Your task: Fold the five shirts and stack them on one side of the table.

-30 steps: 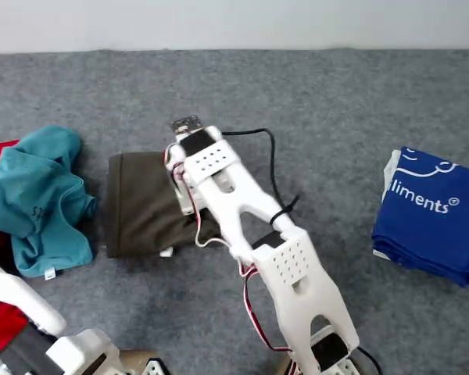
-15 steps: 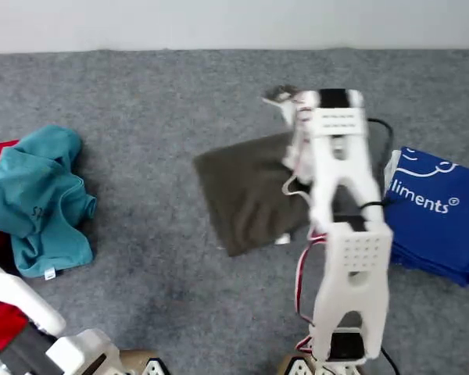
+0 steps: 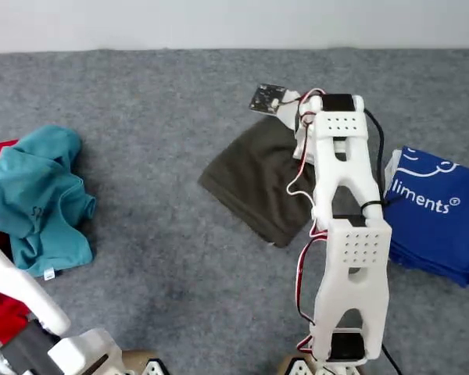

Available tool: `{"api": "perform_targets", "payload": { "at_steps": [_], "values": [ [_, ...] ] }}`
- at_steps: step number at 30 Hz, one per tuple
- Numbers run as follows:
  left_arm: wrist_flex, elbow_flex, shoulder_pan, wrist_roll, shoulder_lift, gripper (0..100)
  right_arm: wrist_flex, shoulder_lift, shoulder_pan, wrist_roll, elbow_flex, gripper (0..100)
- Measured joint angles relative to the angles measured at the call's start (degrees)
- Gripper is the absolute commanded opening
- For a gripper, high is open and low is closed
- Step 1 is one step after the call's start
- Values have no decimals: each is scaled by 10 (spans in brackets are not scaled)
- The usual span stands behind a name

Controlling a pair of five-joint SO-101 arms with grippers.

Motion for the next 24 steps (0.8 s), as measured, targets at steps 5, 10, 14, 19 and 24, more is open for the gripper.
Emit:
{"api": "perform_targets", "payload": {
  "at_steps": [5, 10, 14, 19, 24],
  "values": [
    [0, 0, 0, 0, 0, 17, -4, 0, -3, -81, -28, 228],
    [0, 0, 0, 0, 0, 17, 65, -8, -15, -244, -102, 230],
    [0, 0, 0, 0, 0, 17, 170, -8, -33, -428, -149, 230],
    [0, 0, 0, 0, 0, 17, 227, -11, -54, -617, -162, 230],
    [0, 0, 0, 0, 0, 17, 227, -75, -73, -709, -162, 237]
  ]
}}
